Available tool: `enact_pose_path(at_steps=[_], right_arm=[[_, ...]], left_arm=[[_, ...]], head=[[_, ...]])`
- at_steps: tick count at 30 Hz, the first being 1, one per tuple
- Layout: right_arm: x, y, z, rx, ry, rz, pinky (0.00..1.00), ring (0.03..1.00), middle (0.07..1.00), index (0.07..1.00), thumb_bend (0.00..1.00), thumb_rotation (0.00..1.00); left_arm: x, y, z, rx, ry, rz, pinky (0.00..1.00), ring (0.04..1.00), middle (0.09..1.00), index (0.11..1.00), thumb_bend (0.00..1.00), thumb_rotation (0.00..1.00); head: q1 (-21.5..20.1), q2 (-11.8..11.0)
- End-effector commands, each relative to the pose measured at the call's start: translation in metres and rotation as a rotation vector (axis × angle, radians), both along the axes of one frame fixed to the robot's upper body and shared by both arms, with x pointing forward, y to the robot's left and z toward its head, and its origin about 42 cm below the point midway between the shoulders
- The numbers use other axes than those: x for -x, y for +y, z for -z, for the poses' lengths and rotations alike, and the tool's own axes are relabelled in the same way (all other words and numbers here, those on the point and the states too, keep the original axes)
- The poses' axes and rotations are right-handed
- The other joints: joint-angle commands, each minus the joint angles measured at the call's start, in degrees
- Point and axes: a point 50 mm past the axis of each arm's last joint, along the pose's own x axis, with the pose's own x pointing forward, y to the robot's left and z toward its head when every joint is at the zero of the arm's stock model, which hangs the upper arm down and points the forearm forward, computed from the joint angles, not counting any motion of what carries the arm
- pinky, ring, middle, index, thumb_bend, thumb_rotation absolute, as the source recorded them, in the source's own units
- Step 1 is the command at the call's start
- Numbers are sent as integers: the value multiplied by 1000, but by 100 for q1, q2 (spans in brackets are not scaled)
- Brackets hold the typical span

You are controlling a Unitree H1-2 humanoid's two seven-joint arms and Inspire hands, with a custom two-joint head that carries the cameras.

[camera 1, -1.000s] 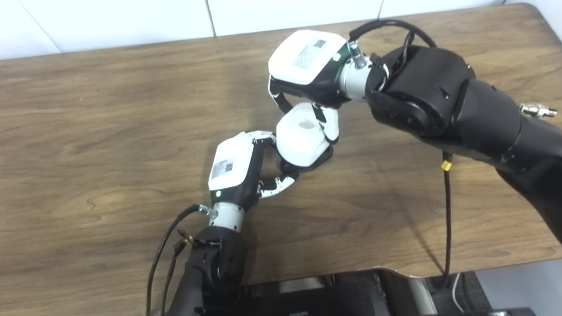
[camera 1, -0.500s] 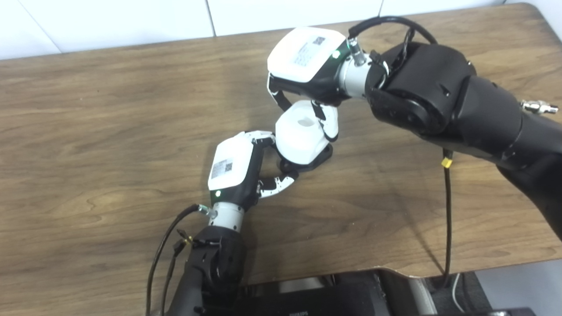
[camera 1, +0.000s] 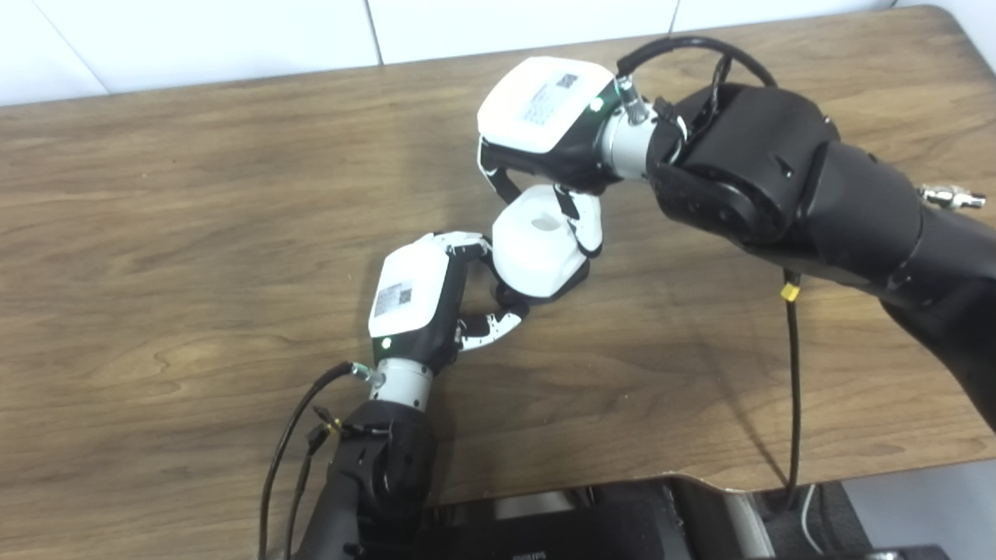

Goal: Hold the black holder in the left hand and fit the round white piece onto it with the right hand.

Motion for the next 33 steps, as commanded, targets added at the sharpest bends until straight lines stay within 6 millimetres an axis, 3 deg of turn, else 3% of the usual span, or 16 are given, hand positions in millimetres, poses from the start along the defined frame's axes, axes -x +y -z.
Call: enact_pose_path(at_steps=[1,33], right_arm=[[-5,-6,-13,37,18,63,615,837,732,482,525,136],[-6,-8,-4,32,31,92,637,836,742,482,525,135]], left_arm=[[-4,-2,-16,17,-75,3,873,807,747,483,520,55],[-5,-3,-16,23,-76,3,871,806,747,483,520,55]], head=[[-3,0],[-16,-17]])
